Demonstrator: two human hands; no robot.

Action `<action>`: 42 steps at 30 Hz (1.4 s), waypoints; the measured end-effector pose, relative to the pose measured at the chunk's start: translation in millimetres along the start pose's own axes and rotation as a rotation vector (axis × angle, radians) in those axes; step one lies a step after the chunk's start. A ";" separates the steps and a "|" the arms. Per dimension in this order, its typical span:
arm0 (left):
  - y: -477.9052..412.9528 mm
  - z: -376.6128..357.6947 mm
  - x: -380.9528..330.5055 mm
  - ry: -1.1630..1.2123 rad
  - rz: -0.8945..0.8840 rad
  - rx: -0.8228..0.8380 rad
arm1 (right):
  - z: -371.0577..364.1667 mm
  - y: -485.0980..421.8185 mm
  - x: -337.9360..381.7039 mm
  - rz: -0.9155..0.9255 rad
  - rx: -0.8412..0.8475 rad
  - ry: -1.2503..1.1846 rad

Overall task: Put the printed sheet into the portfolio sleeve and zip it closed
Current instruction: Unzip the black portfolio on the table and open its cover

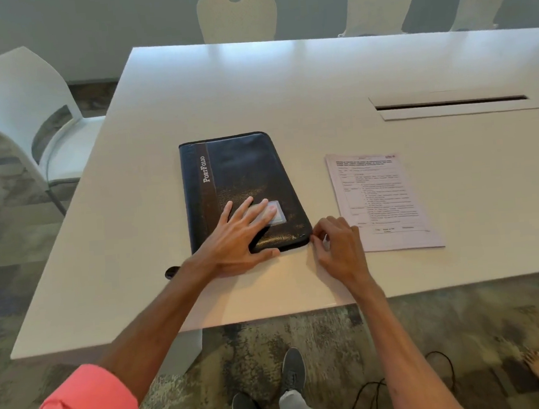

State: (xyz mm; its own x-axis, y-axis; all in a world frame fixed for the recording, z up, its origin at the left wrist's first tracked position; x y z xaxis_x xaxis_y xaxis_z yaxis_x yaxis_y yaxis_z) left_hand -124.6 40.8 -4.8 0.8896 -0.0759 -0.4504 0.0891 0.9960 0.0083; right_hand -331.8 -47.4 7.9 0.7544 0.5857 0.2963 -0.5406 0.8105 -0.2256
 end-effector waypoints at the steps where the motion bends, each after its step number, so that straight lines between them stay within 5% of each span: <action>1: -0.1 0.2 -0.5 0.001 0.002 0.000 | 0.3 6.5 3.3 -0.014 -0.011 0.002; 13: 14.1 12.8 10.8 0.047 0.064 -0.019 | -4.2 52.7 57.9 -0.214 -0.170 0.003; 17: 46.0 44.3 59.4 0.051 0.295 -0.209 | -3.1 55.5 63.3 -0.234 -0.170 0.044; 21: 75.9 44.3 96.7 0.296 0.538 -0.213 | -5.9 58.6 72.2 -0.275 -0.179 0.027; 35: 70.3 36.0 89.6 0.514 0.625 -0.133 | -39.4 72.1 188.3 -0.101 -0.115 -0.066; 42: 70.6 33.8 93.4 0.528 0.644 -0.083 | -43.2 74.1 184.5 -0.157 -0.088 -0.132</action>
State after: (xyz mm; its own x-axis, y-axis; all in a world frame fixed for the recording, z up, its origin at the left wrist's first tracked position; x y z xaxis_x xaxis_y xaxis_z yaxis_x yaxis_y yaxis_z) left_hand -20.1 102.4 -16.1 0.4268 0.5214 -0.7389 -0.4166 0.8386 0.3511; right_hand -216.6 120.2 5.9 0.7684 0.4537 0.4513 -0.3817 0.8910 -0.2458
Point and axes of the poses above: each hand's wrist, its own y-axis away from the middle knuckle, its own z-axis out of the back of the hand, x = y × z, the point moved 9 cm from there along -y, towards the middle knuckle, and after that the axes turned 13 degrees about y, right-handed, at the moved point
